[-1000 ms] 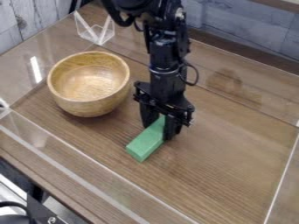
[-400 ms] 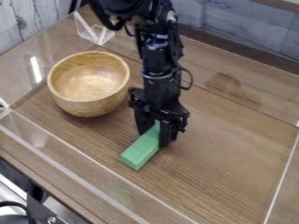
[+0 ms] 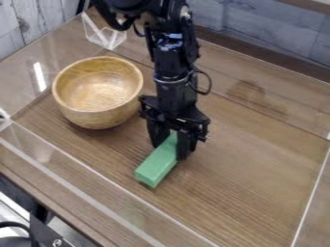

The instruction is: Put green object into wooden bowl

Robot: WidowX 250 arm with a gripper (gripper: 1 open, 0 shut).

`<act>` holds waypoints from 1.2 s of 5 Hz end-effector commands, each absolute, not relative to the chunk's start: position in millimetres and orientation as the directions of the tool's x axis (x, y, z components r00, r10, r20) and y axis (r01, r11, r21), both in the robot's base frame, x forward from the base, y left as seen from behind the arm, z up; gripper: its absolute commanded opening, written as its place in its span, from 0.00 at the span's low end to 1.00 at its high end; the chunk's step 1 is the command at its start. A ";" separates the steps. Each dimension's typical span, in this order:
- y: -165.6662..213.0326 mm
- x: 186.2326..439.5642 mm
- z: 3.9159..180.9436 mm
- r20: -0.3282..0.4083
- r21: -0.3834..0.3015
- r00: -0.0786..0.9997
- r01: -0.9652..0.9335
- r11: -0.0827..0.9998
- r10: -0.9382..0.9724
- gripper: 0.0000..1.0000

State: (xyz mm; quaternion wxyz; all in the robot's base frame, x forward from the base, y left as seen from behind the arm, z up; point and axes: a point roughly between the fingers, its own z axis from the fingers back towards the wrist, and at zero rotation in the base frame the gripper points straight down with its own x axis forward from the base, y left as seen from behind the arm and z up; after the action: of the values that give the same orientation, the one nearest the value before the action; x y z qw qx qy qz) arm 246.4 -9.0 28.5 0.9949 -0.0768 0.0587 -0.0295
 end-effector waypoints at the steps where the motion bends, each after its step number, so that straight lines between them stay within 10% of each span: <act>1: -10.2 262.0 50.2 -0.032 -0.154 0.999 0.032 0.988 -0.038 0.00; 2: -7.5 259.4 44.2 -0.028 -0.155 0.993 0.107 0.982 -0.113 0.00; 5: 31.1 259.5 110.0 0.041 -0.200 0.992 -0.108 0.974 0.118 0.00; 6: 25.7 259.4 94.8 0.038 -0.198 0.996 -0.070 0.978 0.079 0.00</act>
State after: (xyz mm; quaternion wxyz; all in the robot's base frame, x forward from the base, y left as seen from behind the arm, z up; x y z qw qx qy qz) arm 254.7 25.4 85.9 0.9941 -0.1005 -0.0043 0.0416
